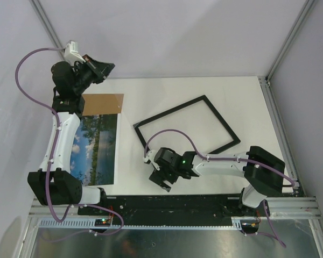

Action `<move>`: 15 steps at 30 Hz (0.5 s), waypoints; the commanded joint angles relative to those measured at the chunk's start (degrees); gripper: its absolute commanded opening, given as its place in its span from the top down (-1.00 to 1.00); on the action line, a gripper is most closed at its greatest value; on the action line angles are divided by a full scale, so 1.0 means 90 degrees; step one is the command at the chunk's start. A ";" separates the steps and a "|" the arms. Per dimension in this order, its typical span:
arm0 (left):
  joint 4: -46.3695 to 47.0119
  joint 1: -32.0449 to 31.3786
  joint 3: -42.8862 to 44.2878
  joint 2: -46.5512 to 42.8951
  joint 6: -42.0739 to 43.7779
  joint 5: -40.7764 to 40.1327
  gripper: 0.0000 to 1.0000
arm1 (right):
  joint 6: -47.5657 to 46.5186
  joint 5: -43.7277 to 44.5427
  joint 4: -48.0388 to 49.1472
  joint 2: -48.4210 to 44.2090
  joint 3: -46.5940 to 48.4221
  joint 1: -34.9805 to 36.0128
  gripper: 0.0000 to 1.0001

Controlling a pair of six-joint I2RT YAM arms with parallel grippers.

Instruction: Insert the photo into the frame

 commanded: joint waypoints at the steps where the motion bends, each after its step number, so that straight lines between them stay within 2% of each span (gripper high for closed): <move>1: 0.0240 0.0101 0.0354 -0.0340 -0.0103 0.0086 1.00 | -0.0226 0.0308 0.0019 0.0220 0.0001 0.0043 -0.82; 9: 0.0240 0.0117 0.0407 -0.0338 -0.0089 0.0092 1.00 | -0.0359 0.1027 0.0107 0.0348 -0.0003 0.0082 -0.78; 15: 0.0240 0.0155 0.0417 -0.0334 -0.0094 0.0094 1.00 | -0.0368 0.1064 0.0072 0.0473 -0.0005 0.0088 -0.74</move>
